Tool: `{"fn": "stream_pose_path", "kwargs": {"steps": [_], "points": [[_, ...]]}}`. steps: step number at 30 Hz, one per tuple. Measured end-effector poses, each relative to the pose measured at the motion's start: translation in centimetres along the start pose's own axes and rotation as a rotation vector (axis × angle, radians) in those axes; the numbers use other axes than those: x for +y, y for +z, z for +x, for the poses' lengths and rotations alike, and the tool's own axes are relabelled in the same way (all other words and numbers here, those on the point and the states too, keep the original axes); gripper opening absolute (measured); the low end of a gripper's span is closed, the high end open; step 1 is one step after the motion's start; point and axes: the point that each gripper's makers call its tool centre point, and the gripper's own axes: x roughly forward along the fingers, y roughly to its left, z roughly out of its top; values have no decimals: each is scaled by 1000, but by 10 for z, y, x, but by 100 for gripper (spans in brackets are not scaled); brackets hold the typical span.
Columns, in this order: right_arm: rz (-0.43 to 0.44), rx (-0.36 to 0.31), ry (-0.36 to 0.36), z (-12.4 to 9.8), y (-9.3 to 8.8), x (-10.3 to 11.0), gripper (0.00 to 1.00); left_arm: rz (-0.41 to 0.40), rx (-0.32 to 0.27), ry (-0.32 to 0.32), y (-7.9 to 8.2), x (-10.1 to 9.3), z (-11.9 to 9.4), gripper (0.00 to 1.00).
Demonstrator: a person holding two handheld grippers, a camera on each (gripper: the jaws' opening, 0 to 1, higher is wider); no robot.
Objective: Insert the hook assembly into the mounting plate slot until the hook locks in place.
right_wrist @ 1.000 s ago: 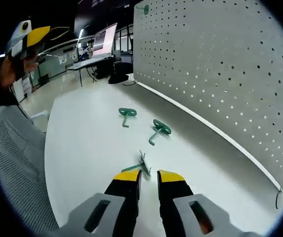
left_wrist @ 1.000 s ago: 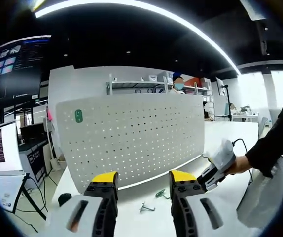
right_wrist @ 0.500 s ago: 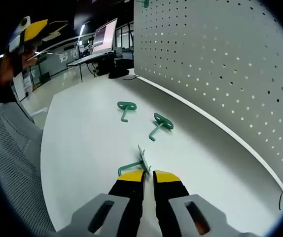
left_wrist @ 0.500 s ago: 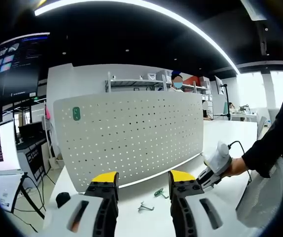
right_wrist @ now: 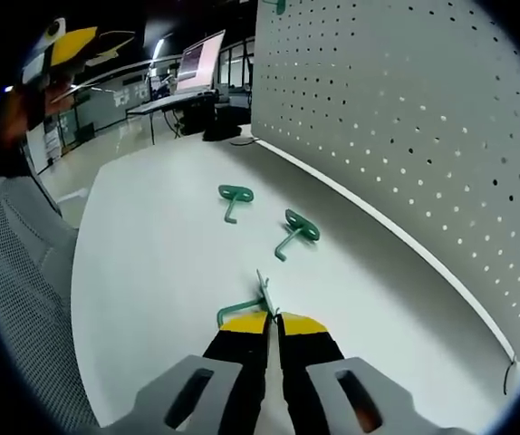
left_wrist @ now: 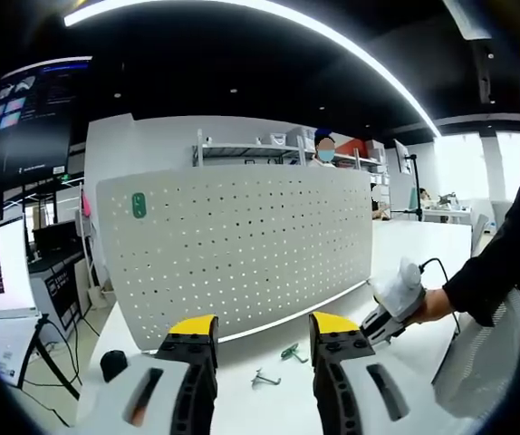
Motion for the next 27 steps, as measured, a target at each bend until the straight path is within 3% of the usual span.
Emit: {"fn": "stream_pose_path", "kwargs": {"steps": [11, 20, 27], "points": [[-4, 1, -37, -19, 11, -6, 0, -1, 1, -26, -1, -6, 1, 41], [-1, -1, -42, -21, 13, -5, 0, 2, 5, -54, -1, -13, 3, 40], [53, -7, -30, -27, 22, 0, 0, 7, 6, -72, -1, -17, 4, 40]]}}
